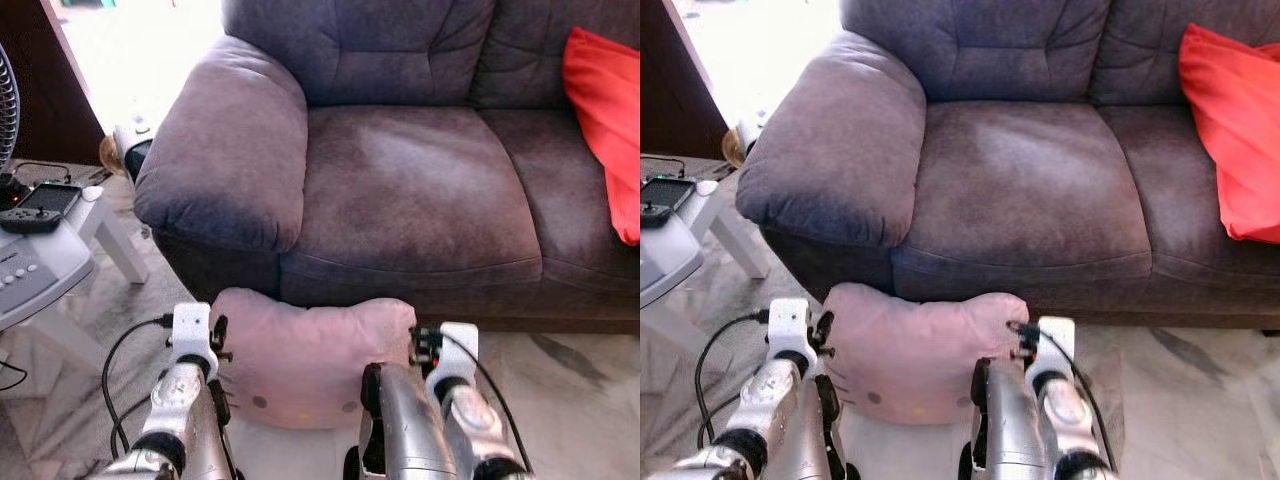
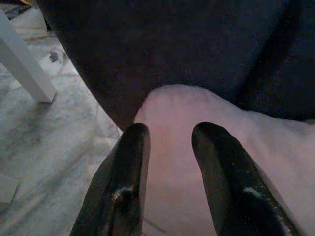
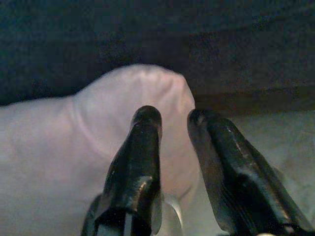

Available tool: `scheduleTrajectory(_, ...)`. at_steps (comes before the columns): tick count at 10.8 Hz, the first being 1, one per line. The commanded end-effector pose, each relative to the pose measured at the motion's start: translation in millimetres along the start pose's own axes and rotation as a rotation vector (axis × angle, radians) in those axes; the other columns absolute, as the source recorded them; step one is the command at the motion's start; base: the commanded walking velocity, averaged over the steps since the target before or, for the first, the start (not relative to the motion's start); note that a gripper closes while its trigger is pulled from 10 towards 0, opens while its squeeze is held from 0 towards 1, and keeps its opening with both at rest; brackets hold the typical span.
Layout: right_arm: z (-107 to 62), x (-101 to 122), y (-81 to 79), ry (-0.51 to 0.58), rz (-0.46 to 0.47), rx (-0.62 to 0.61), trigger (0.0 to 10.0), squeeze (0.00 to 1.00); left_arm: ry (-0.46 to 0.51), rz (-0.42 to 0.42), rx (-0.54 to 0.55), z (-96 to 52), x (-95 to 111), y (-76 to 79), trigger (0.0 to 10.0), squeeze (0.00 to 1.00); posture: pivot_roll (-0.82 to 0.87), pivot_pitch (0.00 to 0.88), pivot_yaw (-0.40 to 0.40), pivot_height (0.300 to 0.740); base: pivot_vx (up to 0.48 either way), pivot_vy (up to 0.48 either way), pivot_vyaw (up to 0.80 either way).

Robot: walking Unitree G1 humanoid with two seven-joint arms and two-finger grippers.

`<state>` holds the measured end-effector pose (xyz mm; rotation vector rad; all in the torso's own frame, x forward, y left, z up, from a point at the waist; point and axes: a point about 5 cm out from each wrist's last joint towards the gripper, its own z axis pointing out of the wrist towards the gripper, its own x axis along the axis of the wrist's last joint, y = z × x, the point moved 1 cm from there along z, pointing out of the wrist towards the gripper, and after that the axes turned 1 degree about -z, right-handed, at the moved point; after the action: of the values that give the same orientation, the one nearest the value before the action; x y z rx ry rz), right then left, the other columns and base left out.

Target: Move the pillow to the sofa from floor

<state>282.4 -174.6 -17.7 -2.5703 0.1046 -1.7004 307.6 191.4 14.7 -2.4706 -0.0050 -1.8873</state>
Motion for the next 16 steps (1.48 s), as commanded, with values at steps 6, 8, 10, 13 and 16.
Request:
scheduleTrajectory(6,4.4,5,-4.4,-0.015,-0.002,0.009,10.0,0.00,-0.025,-0.011,0.005,-0.5,-4,2.1,10.0,0.00,0.07,0.128,-0.054,0.482,0.000,0.000,0.00)
scheduleTrajectory(8,1.7,1,-4.9,-0.007,0.009,0.012,10.0,0.00,-0.022,-0.011,0.008,-0.9,-4,1.2,10.0,0.00,0.07,0.129,-0.054,0.445,0.000,0.000,0.00)
scheduleTrajectory(10,2.0,0,-3.1,-0.022,0.005,0.003,10.0,0.00,-0.017,-0.009,0.005,-0.7,-3,2.0,10.0,0.00,0.07,0.124,-0.053,0.445,0.000,0.000,0.00)
scheduleTrajectory(13,14.5,21,-5.4,-0.026,0.026,0.030,10.0,0.00,0.029,-0.022,0.016,3.3,9,-2.8,10.0,0.00,0.08,0.125,-0.051,0.445,0.000,0.000,0.00)
scheduleTrajectory(16,33.0,66,-6.3,0.019,0.113,0.041,10.0,1.00,0.074,-0.022,0.000,7.7,22,-1.1,10.0,0.00,0.08,0.146,-0.050,0.445,0.000,0.000,0.00)
